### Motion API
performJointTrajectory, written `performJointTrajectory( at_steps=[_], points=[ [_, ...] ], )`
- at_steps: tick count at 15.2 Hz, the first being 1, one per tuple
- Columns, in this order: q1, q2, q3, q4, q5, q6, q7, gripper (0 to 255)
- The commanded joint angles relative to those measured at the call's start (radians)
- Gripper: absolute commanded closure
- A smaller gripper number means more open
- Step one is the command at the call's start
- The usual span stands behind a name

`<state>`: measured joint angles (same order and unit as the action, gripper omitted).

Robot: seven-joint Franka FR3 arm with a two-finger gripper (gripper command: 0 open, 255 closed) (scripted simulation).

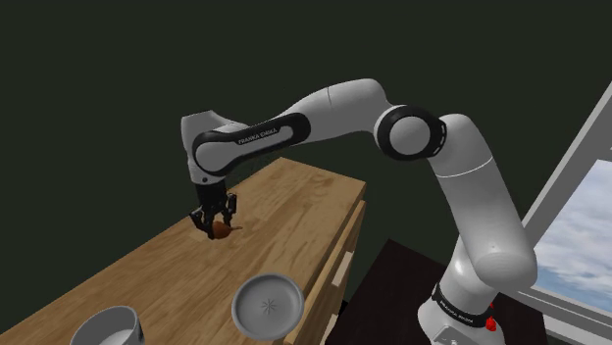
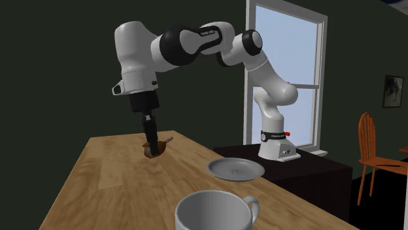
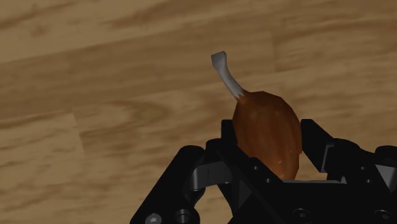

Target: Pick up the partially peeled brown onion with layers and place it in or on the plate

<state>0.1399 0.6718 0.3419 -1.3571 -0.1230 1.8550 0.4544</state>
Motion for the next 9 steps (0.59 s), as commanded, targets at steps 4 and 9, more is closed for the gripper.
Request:
performJointTrajectory(
  at_steps=[4, 9],
  points=[
    [0.002, -0.018, 0.004, 0.039, 0.005, -0.055, 0.001, 255],
    [-0.012, -0.172, 0.034, -0.209, 0.040, 0.043, 0.036, 255]
  ],
)
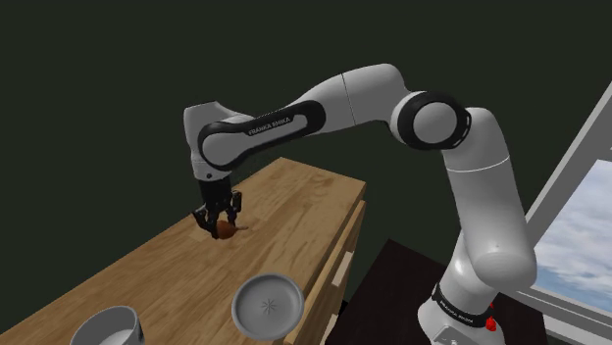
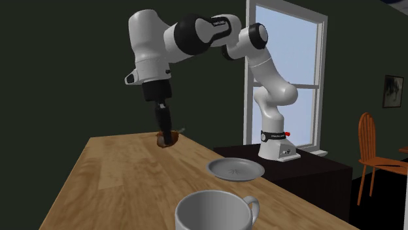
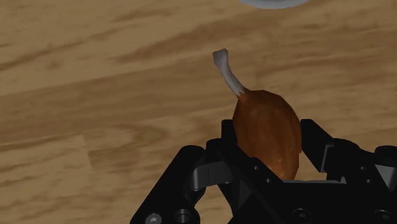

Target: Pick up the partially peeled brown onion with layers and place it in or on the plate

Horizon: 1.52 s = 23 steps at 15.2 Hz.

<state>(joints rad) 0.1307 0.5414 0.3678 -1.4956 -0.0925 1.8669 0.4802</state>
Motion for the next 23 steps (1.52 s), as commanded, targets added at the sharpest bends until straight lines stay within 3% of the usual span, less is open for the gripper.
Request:
performJointTrajectory(
  at_steps=[1, 13, 23],
  points=[
    [-0.005, -0.076, 0.016, -0.124, 0.019, 0.051, 0.018, 255],
    [0.025, -0.438, 0.120, -0.622, 0.175, 0.223, 0.103, 255],
    [0.036, -0.353, 0.112, -0.671, 0.135, 0.349, 0.121, 255]
  ],
)
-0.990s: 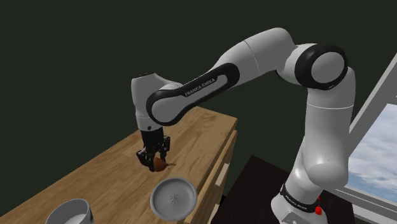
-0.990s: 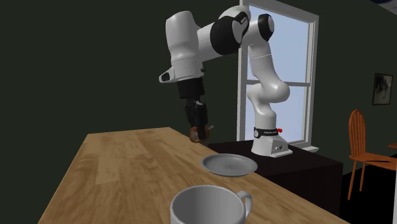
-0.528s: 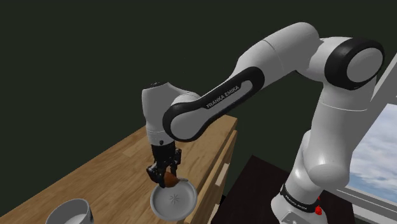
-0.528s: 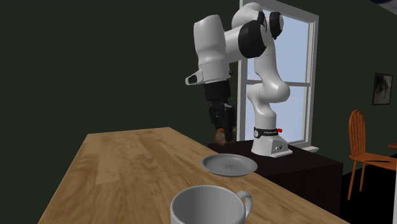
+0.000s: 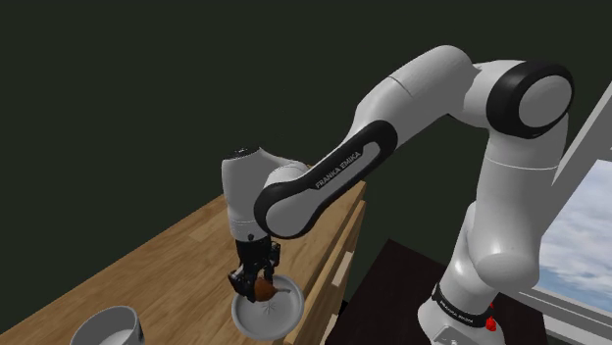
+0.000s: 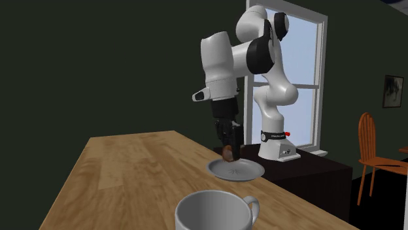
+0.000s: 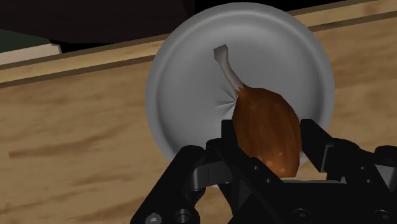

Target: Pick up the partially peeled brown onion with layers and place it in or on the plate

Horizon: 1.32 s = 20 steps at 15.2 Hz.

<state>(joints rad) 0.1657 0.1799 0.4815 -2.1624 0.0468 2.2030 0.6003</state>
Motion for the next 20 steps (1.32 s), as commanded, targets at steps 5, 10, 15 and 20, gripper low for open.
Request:
performJointTrajectory(
  at_steps=[5, 10, 15, 20],
  points=[
    [0.007, 0.045, -0.007, -0.017, -0.023, 0.059, 0.011, 255],
    [0.007, 0.045, -0.007, -0.017, -0.023, 0.059, 0.011, 255],
    [0.007, 0.045, -0.007, -0.017, -0.023, 0.059, 0.011, 0],
    [-0.007, -0.011, -0.002, 0.029, 0.004, -0.038, -0.009, 0]
  ],
)
